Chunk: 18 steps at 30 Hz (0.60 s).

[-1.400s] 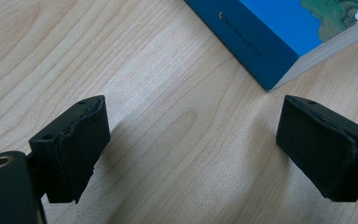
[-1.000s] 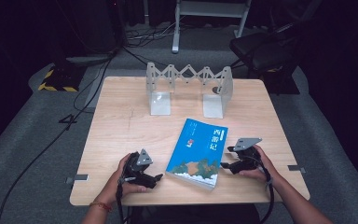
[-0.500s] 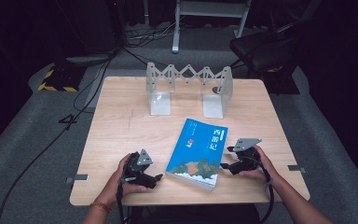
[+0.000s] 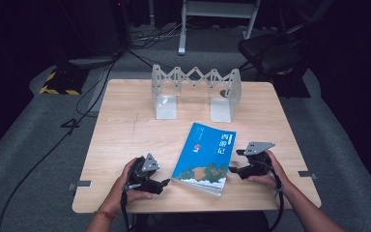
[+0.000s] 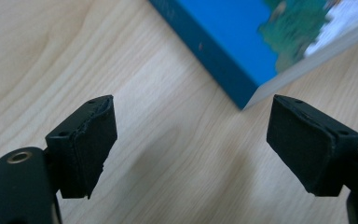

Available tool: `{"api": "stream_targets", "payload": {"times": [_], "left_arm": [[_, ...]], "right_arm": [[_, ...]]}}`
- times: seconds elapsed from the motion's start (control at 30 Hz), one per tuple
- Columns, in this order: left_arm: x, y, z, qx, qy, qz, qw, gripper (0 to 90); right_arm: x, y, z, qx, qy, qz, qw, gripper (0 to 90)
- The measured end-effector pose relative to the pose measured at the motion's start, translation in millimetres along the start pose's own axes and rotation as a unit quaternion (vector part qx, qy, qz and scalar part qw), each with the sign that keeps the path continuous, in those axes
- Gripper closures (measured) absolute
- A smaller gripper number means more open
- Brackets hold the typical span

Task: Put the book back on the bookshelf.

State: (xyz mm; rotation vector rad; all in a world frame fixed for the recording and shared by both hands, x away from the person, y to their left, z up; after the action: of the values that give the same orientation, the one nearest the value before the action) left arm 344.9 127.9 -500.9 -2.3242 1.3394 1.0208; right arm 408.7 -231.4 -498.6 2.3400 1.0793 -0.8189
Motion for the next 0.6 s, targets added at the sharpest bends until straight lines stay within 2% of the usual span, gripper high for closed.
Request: {"api": "stream_targets", "payload": {"times": [0.07, 0.27, 0.33, 0.47, 0.5, 0.53, 0.6], "left_arm": [[0.6, 4.5, -3.8, 0.004, 0.006, 0.001, 1.0000, 17.0], [18.4, 39.5, -27.5, 0.066, 0.004, 0.020, 0.9976, 17.5], [25.4, 49.4, -33.6, 0.075, 0.008, 0.028, 0.9967, 18.2], [36.6, 67.3, -41.9, 0.122, -0.001, 0.024, 0.9923, 23.4], [38.3, 69.2, -43.2, 0.122, 0.000, 0.028, 0.9921, 23.4], [42.3, 73.0, -45.7, 0.119, -0.001, 0.040, 0.9920, 23.4], [45.9, 77.0, -46.2, 0.127, -0.010, 0.043, 0.9909, 23.6]], "right_arm": [[-0.3, 0.1, -0.6, 0.000, 0.001, 0.000, 1.0000, 22.8], [-4.0, -1.4, -5.3, 0.010, 0.011, 0.007, 0.9999, 22.9], [-4.2, -1.5, -5.6, 0.009, 0.011, 0.008, 0.9999, 22.9], [-5.1, -1.5, -8.2, 0.018, 0.015, 0.007, 0.9997, 22.8], [-5.8, -1.5, -10.1, 0.019, 0.018, 0.007, 0.9996, 22.8], [-6.4, -1.7, -11.7, 0.021, 0.020, 0.008, 0.9995, 22.9], [-7.9, -2.8, -16.6, 0.017, 0.025, 0.013, 0.9994, 22.7]]}}
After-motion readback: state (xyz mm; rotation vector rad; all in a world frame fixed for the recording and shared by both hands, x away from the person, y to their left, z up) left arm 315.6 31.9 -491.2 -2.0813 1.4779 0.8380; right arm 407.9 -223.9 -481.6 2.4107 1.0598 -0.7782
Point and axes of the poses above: each handheld gripper's, and its own axes: x roughly forward along the jaws, z roughly out of its underside, y roughly to its right, the point moved 3 cm from there along x, roughly forward along the jaws, and after that the axes turned 8 degrees about z, right-handed, at the moved point
